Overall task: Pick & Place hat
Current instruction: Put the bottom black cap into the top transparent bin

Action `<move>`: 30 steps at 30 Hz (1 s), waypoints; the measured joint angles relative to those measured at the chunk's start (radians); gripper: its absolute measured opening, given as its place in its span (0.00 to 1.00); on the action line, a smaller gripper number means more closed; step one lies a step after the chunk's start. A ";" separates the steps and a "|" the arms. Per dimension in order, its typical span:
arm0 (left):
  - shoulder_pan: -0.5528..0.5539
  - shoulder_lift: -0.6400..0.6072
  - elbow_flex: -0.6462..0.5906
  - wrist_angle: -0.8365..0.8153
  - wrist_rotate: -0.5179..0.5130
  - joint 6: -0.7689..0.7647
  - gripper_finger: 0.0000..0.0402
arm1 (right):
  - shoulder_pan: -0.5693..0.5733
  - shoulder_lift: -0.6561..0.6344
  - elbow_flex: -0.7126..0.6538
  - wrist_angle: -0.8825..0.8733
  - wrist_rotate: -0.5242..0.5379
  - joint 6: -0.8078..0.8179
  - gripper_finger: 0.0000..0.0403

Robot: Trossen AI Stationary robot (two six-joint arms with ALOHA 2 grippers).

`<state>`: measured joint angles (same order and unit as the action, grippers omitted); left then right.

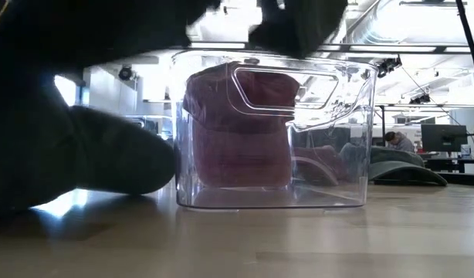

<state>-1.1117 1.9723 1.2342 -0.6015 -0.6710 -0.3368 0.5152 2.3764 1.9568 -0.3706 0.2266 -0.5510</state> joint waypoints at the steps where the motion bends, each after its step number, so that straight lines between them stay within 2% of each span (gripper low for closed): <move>1: 0.000 0.011 -0.001 -0.004 -0.009 -0.025 0.59 | 0.000 -0.011 0.000 -0.003 -0.001 0.008 0.04; 8: -0.001 0.022 -0.001 -0.109 -0.082 -0.232 0.57 | 0.003 -0.068 0.000 -0.005 -0.086 0.069 0.02; 12: -0.001 0.023 0.012 -0.150 -0.066 -0.271 0.45 | 0.002 -0.072 0.000 -0.019 -0.096 0.082 0.02; 18: 0.000 0.014 0.096 -0.175 0.068 -0.249 0.07 | 0.003 -0.073 0.000 -0.031 -0.103 0.077 0.03; 19: 0.000 0.009 0.121 -0.183 0.109 -0.233 0.04 | 0.003 -0.073 -0.002 -0.024 -0.103 0.075 0.03; 24: 0.011 0.001 0.253 -0.250 0.213 -0.146 0.07 | -0.014 -0.074 -0.010 -0.006 -0.107 0.088 0.05; 30: 0.079 0.001 0.446 -0.471 0.403 -0.138 0.02 | -0.016 -0.111 -0.011 -0.026 -0.057 0.139 0.23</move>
<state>-1.0330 1.9728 1.6803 -1.0720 -0.2677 -0.4749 0.4990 2.2657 1.9453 -0.3967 0.1697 -0.4123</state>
